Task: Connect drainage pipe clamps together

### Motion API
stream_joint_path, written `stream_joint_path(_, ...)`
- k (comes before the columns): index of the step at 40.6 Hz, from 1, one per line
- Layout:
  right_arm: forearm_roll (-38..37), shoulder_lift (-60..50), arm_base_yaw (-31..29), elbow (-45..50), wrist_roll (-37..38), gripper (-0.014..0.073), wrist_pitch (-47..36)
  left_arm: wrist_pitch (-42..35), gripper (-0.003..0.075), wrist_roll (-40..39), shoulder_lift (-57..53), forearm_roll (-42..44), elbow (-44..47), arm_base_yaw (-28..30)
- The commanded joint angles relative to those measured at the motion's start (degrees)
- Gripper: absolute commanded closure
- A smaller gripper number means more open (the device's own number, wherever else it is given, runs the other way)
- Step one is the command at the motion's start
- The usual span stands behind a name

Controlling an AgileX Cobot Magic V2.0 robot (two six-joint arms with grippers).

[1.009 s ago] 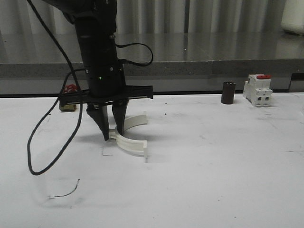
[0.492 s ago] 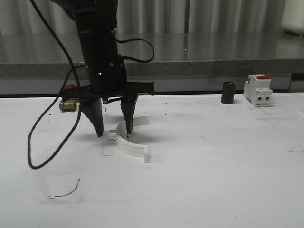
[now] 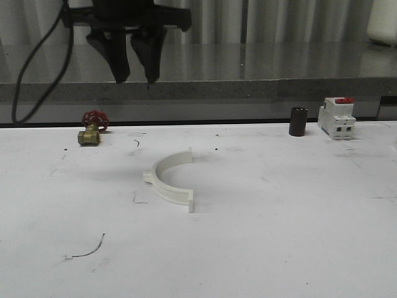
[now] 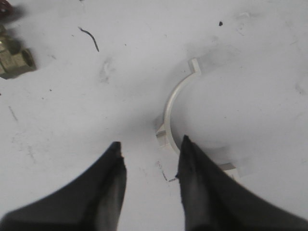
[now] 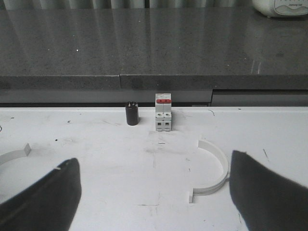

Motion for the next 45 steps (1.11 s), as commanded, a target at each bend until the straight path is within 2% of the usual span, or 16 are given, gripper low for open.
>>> stream_joint_path(1, -0.3, 0.85, -0.24, -1.92, -0.68, -0.0051, -4.19, -3.74, 0.0643, 0.79, -7.48, 0.87, 1.8, 0.78)
stream_joint_path(4, -0.3, 0.85, -0.24, -1.92, -0.68, -0.0051, -4.19, -6.07, 0.0743, 0.79, -10.78, 0.87, 5.23, 2.03)
stream_joint_path(12, -0.3, 0.85, -0.24, -1.92, -0.68, -0.0051, -4.19, -11.59, 0.0741, 0.79, -20.72, 0.87, 17.41, 7.13)
stream_joint_path(21, -0.3, 0.85, -0.24, -1.92, -0.68, -0.0051, -4.19, -21.5, 0.0741, 2.07, -34.82, 0.87, 36.66, 12.91)
stream_joint_path(35, -0.3, 0.85, -0.24, -1.92, -0.68, -0.0051, -4.19, -41.81, 0.0741, 2.17, -61.84, 3.89, 65.57, 13.29)
stream_joint_path(45, -0.3, 0.85, -0.24, -1.92, -0.68, -0.0051, -4.19, -47.78, 0.0741, 2.17, -81.72, 6.85, 78.34, 13.29)
